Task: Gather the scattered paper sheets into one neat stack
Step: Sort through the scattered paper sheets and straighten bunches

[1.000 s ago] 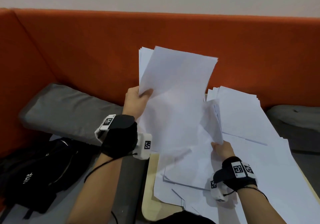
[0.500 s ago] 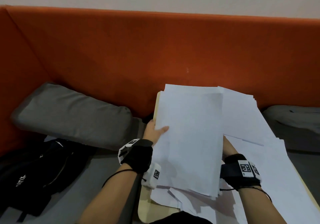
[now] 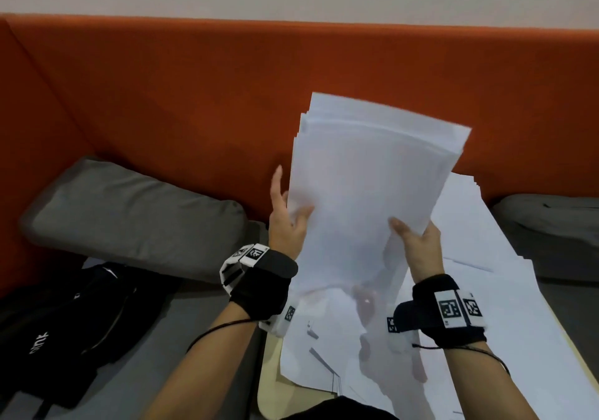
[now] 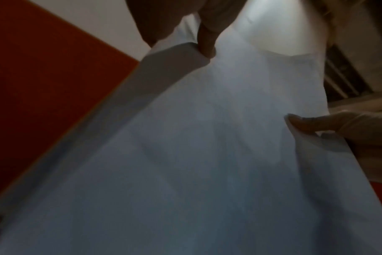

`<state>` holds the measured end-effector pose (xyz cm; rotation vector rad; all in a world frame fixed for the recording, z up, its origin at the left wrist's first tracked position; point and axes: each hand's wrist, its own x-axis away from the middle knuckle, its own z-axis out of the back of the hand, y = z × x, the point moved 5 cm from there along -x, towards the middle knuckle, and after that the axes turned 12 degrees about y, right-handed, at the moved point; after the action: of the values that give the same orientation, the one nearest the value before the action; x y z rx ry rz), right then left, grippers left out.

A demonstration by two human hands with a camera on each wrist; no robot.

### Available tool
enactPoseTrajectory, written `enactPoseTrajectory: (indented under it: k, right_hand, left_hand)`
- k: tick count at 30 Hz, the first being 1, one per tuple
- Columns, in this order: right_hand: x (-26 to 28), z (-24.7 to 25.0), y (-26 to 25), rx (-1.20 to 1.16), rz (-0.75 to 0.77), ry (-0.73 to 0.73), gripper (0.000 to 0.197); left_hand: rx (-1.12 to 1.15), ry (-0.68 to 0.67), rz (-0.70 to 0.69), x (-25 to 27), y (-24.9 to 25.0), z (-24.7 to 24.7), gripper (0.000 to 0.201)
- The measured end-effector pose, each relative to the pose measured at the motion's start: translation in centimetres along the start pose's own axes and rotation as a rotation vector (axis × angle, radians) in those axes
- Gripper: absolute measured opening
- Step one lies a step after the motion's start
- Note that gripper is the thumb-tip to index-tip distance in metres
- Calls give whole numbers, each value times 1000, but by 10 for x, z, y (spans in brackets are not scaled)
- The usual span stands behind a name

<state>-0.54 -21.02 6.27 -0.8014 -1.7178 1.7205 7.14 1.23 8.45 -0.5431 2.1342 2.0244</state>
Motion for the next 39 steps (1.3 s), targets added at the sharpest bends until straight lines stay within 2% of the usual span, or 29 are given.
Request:
enactPoseTrajectory:
  k: [3,6,8,10,12,14,16,20,24,28,33,39]
  right_hand:
    - [-3,2,-21,-83,87,3,23]
    - [4,1,-27,-111,81,-34,19]
    - [9,-2,-25,-101,76,-79,24]
    - [11,-8,-19,-54,39,-111,20]
    - [11,-12,-16,-21,-11,-105,12]
    - [8,-14,-18,-17,-17,-72,8]
    - [6,-15,-26,-34,12,-45,15]
    - [6,-14,-33,-57,59,-78,17]
    - [7,-15,-29,-3,67,-92,14]
    - [4,-15,-26,-9,26,-92,14]
    - [7,-17,-24,-13,15,-94,18]
    - [7,-9,-48,-119,93,-91,25]
  left_hand:
    - [100,1,-9,-10,18,0,82]
    - [128,-21,-11,-15,25,1,86]
    - [121,-5,43,-13,22,3,88]
    - [86,0,118,-12,14,5,74]
    - [49,-14,173,-11,10,4,47]
    - [7,1,156,-12,14,1,22]
    - [24,27,125,-14,21,-2,14]
    - [83,-27,133,-15,20,-8,17]
    - [32,-113,122,-9,10,-8,29]
    - [-35,-165,208,-12,1,-8,25]
    - [-124,-51,213,-8,-6,-5,14]
    - [39,-75,185,-10,23,-13,19]
